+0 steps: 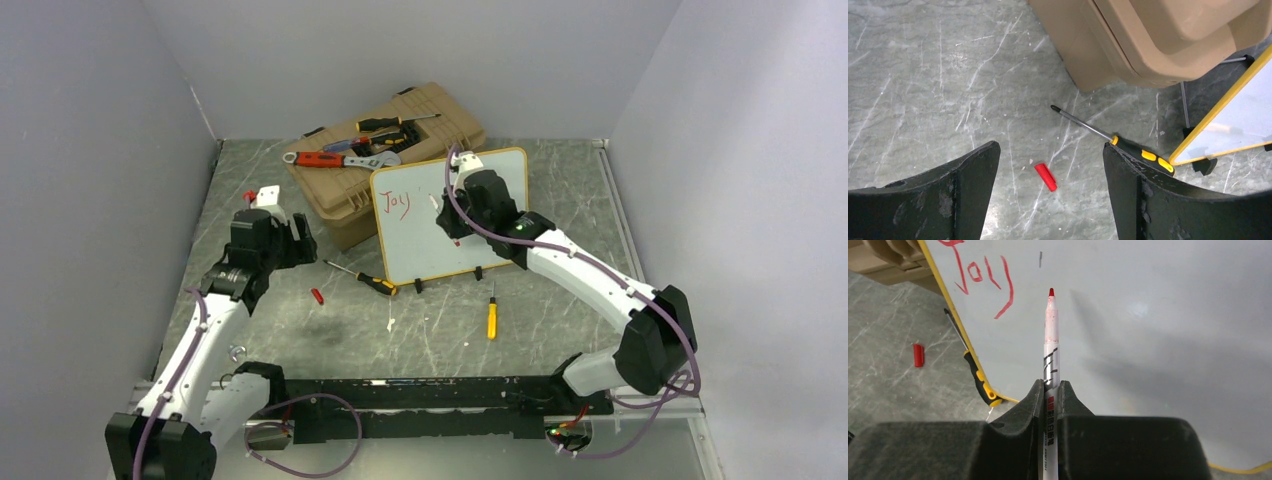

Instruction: Write a sentence on the whiteboard

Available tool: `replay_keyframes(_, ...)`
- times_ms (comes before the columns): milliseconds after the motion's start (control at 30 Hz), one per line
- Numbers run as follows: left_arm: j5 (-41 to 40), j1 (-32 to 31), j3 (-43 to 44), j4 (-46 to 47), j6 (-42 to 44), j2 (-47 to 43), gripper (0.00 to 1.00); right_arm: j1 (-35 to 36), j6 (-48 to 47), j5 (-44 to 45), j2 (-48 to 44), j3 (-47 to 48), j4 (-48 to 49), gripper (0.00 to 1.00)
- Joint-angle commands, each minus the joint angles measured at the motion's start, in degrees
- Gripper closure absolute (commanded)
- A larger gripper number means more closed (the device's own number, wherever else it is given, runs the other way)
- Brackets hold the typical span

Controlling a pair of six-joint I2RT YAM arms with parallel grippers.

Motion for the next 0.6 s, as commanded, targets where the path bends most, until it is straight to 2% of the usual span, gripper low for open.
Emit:
replay_keyframes(0,0.45,-0.12,1.53,4.85,0.53,1.53,0.19,0.04,-3.4,-2.42,-1.74,-0.46,4.68,1.0)
replay_keyframes(267,-0.94,-0.12,0.06,5.43,2.71,2.86,0.19,1.46,-0.69,0.63,0.81,-0.17,7.37,1.0)
replay_keyframes(567,-0.17,-0.12,-0.43,5.61,2.07,3.59,0.19,1.88,0.49,2.14,3.62,1.51,5.4,1.0)
